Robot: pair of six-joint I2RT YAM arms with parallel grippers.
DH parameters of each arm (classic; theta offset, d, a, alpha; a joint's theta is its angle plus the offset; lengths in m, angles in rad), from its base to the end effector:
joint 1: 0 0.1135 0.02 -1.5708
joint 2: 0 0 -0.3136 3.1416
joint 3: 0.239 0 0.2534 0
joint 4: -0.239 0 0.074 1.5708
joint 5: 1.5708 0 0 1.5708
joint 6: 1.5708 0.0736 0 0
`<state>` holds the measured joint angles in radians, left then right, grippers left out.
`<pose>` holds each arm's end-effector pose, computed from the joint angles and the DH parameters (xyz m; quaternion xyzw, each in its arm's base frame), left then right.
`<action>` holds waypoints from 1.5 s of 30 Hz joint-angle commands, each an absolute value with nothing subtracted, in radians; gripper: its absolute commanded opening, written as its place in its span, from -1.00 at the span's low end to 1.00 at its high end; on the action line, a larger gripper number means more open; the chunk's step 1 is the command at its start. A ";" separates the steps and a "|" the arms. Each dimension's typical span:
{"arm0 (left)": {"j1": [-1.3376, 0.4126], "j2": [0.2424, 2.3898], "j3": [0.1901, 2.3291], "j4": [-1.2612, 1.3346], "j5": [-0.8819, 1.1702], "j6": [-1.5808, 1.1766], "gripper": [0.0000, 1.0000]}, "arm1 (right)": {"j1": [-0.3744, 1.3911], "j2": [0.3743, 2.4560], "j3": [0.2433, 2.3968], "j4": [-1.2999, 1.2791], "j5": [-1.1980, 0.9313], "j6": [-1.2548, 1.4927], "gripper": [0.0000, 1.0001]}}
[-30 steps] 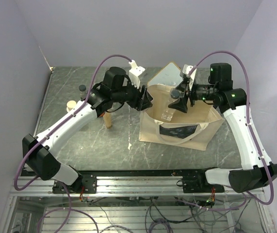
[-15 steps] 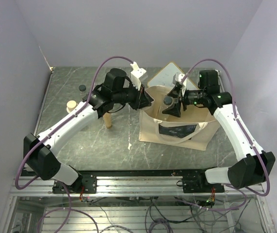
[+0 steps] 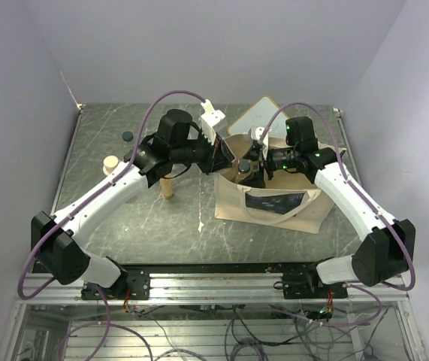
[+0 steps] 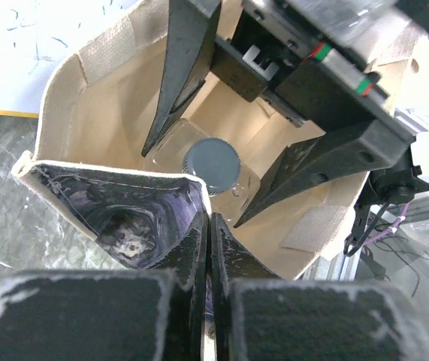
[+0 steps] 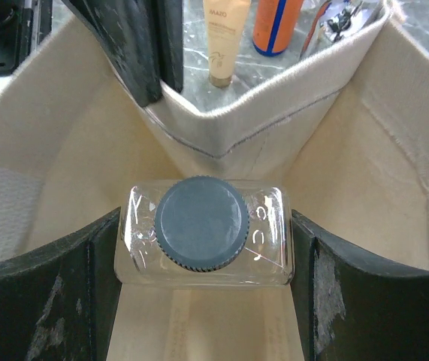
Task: Place the personal care products into the canvas bag
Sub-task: Place the care product in the canvas bag.
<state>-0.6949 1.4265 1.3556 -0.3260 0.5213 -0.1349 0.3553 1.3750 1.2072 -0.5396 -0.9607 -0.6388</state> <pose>0.2468 -0.2534 0.4130 0.3595 0.7337 -0.4121 0.4032 0.2603 0.1609 0.3636 -0.5540 0.6158 0.3631 0.4266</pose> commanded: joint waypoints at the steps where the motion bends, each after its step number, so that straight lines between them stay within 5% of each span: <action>1: -0.699 1.376 1.343 -0.320 0.485 -0.106 -0.86 | 0.371 1.378 1.193 -0.348 -1.032 -0.632 -1.00; 18: -0.697 1.344 1.298 -0.375 0.308 0.009 -0.86 | 0.378 1.350 0.962 -0.038 -1.003 -0.505 -1.00; 30: -0.697 1.360 1.314 -0.373 0.351 -0.006 -0.86 | 0.401 1.374 0.927 0.164 -1.087 -0.301 -1.00; 45: -0.697 1.371 1.398 -0.403 0.414 -0.008 -0.86 | 0.408 1.416 0.822 0.159 -0.964 -0.392 -1.00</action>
